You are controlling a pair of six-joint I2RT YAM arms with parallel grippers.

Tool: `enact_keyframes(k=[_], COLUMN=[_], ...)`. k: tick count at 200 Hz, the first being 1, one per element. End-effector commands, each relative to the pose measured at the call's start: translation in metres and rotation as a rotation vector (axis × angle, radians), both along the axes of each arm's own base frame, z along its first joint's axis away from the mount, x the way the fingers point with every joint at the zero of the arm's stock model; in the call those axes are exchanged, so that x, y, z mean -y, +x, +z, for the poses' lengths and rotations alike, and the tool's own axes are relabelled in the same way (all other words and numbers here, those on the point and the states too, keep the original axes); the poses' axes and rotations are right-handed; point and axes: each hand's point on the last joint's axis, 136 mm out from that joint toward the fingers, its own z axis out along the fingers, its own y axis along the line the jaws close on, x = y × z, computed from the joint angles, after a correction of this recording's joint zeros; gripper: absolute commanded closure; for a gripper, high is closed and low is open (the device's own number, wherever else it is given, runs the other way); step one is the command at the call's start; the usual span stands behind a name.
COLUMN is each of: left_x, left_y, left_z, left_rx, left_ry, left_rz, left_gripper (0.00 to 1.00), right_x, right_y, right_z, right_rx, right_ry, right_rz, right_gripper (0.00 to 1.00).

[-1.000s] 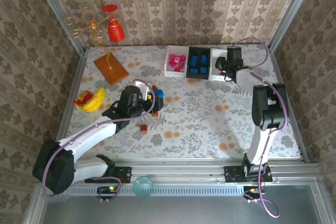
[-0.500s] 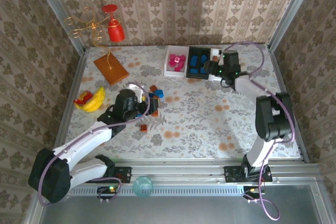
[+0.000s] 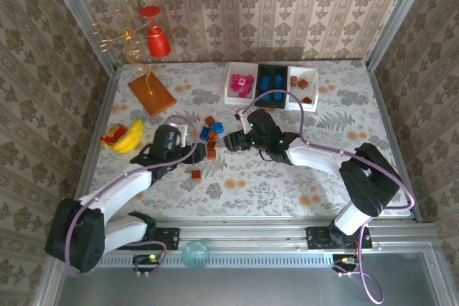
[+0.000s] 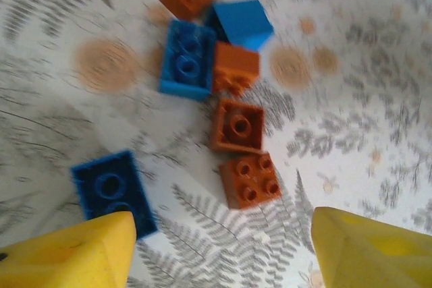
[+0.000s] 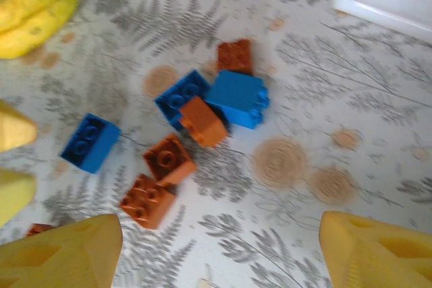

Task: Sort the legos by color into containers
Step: Move the lego to the center of the table.

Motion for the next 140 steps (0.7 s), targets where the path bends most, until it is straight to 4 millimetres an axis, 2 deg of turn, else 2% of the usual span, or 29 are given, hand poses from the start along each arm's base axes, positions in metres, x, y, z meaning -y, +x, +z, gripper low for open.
enact_keyframes(k=[1,42,81,95,112,121,124,140], left_x=[0.013,0.035,0.067,0.089,0.112,0.114,0.114,0.101], left_y=[0.000,0.007,0.009,0.005,0.001,0.001,0.002,0.008], left_z=[-0.004,-0.030,-0.048,-0.043,-0.028,-0.023,-0.021,-0.019], left_rx=[-0.015,-0.084,-0.133,-0.129,-0.090,-0.077,-0.068,-0.055], left_ry=[0.058,0.071,0.007,-0.064,-0.173,-0.214,-0.225,-0.244], left_rz=[-0.039,-0.067,-0.128,-0.187,-0.246,-0.243,-0.240,-0.196], left_gripper=[0.34,0.37,0.38,0.38,0.38,0.39,0.39,0.39], right_x=[0.029,0.063,0.083,0.090,0.101,0.105,0.106,0.109], right_y=[0.003,-0.006,-0.009,-0.010,-0.013,-0.015,-0.016,-0.021], right_z=[-0.006,-0.015,-0.019,-0.020,-0.020,-0.025,-0.017,-0.017], right_rx=[0.038,0.038,0.028,0.029,0.036,0.036,0.053,0.058], right_ry=[-0.044,-0.064,-0.069,-0.064,-0.052,-0.059,-0.043,-0.034], right_rz=[-0.108,-0.205,-0.247,-0.269,-0.301,-0.315,-0.317,-0.320], right_gripper=[0.20,0.18,0.17,0.16,0.16,0.16,0.16,0.16])
